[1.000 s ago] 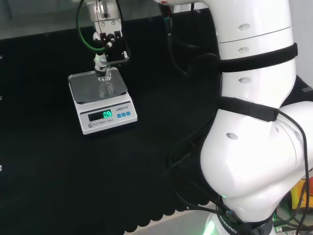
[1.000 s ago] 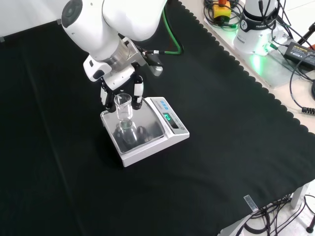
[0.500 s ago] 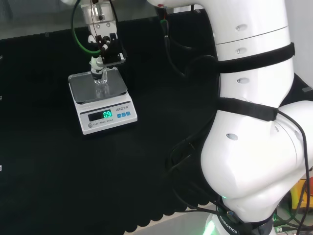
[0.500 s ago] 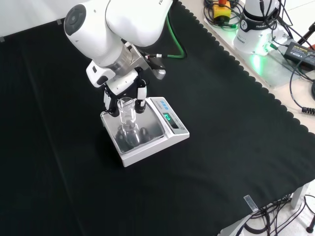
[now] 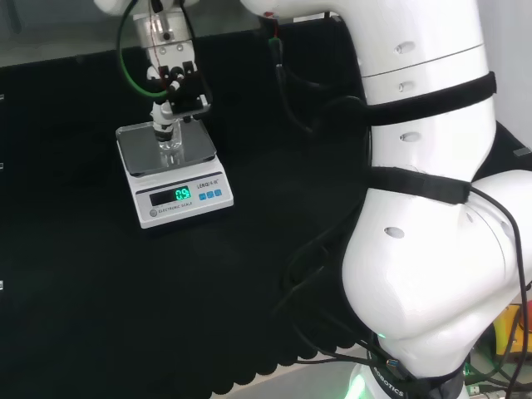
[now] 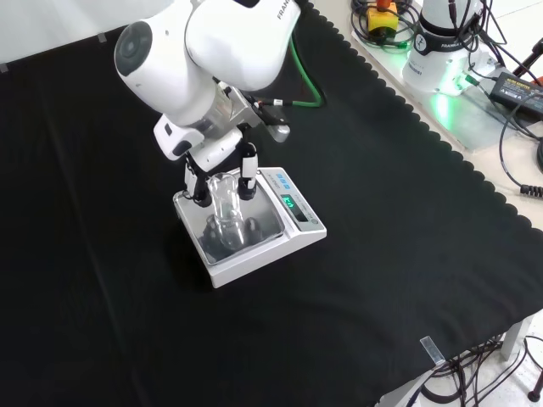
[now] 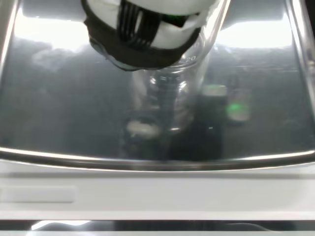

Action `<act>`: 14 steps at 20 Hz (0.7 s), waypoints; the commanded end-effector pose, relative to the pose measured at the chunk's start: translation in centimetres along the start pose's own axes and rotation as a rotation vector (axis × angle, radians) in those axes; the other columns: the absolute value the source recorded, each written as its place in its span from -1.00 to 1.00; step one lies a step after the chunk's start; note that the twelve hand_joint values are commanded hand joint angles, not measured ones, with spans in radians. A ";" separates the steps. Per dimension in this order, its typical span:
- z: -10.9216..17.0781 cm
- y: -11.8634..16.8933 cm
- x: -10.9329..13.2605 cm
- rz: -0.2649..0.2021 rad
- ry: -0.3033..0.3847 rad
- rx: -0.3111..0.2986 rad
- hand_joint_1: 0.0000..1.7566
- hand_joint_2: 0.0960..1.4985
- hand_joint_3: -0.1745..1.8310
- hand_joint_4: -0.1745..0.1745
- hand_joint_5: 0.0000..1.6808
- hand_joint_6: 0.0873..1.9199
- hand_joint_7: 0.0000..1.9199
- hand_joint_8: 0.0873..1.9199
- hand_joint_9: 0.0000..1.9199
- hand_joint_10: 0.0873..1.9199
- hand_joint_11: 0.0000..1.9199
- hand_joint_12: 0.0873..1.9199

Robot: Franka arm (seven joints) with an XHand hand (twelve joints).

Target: Put the beaker on the electronic balance.

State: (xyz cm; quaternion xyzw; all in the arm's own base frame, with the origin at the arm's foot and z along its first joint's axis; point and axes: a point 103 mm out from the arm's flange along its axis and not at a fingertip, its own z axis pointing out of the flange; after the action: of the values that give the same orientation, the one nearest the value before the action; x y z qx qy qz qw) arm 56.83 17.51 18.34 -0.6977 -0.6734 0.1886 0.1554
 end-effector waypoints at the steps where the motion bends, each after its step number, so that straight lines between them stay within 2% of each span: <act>1: 0.6 -0.1 -0.5 -0.013 0.007 0.005 0.42 0.39 -0.82 -0.22 0.16 -0.08 0.19 -0.18 0.49 -0.92 0.45 -0.45; 6: 0.6 -0.1 0.3 -0.003 -0.018 0.011 0.42 0.39 -0.82 -0.22 0.16 -0.08 0.19 -0.18 0.49 -0.92 0.45 -0.45; 8: 0.7 -0.1 -0.2 -0.013 -0.011 0.018 0.36 0.40 -0.82 -0.73 0.20 -0.08 0.16 -0.24 0.49 -0.93 0.46 -0.45; 9: 0.7 -0.1 0.0 -0.011 -0.017 0.019 0.35 0.40 -0.82 -0.87 0.22 -0.10 0.15 -0.26 0.50 -0.93 0.49 -0.45; 11: 0.7 -0.1 -0.1 -0.016 -0.008 0.020 0.34 0.35 -0.90 -0.97 0.14 -0.22 0.15 -0.31 0.52 -0.96 0.56 -0.48; 14: 0.7 -0.2 0.2 -0.016 -0.027 0.019 0.33 0.35 -0.99 -0.98 0.10 -0.28 0.15 -0.34 0.54 -0.99 0.64 -0.50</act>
State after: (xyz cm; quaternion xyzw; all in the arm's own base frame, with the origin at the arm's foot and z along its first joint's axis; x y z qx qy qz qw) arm 56.50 17.52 17.83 -0.6915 -0.6771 0.1965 0.1574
